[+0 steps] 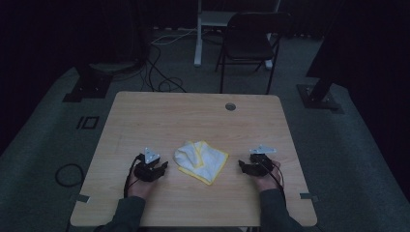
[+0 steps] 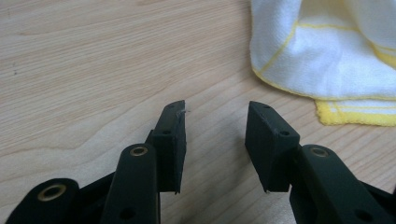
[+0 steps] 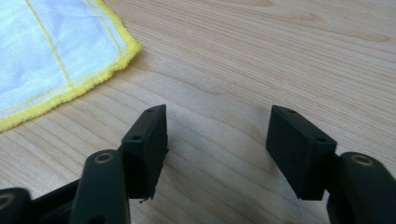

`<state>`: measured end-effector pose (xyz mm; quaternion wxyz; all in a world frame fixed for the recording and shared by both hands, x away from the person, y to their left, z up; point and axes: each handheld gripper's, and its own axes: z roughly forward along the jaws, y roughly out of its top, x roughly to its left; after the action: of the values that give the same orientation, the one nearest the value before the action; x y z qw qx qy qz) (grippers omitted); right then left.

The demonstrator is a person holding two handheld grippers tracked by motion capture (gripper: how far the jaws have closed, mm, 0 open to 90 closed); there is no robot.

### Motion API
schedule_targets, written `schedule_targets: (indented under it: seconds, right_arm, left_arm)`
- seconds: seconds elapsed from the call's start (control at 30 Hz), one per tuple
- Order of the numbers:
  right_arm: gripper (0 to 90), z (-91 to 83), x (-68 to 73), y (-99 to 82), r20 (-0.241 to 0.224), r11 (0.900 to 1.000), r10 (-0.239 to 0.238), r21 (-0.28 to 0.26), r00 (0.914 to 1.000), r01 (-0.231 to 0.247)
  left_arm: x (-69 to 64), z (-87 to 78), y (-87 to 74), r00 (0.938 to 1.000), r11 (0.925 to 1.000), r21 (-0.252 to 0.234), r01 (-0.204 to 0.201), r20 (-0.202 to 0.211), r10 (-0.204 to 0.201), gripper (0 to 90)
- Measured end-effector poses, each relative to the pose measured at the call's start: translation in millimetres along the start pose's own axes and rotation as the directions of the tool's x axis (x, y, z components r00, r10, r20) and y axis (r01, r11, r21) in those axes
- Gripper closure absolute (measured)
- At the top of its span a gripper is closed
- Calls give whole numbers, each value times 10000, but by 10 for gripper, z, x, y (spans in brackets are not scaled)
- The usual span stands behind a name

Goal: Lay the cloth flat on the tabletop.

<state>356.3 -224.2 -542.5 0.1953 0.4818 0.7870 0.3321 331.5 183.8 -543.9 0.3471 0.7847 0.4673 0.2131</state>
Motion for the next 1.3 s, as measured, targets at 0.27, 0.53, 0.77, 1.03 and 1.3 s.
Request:
schedule_targets:
  seconds: [0.27, 0.53, 0.77, 1.03, 1.3]
  right_arm:
    - [465, -16, 63, 11, -219, 9998, -214, -54, 9995, 213]
    - [517, -68, 164, 54, -324, 9981, -550, -302, 9980, 540]
    - [584, -69, 261, 106, -471, 9942, -1022, -383, 9937, 1004]
    - [638, -43, 361, 202, -677, 9892, -1342, -685, 9886, 1296]
    - [672, 0, 435, 233, -776, 9863, -1559, -661, 9847, 1509]
  left_arm:
    - [-17, -9, 1, 9998, 10000, 14, 23, 175, -23, 611]
    - [-57, -59, 7, 9991, 9997, -233, 24, 412, -14, 648]
    - [-149, -90, 28, 9981, 9988, -474, -86, 599, 115, 689]
    - [-346, -21, 43, 9918, 9958, -342, -853, 931, 881, 719]
    - [-440, 33, 55, 9863, 9936, -314, -1085, 1213, 1115, 747]
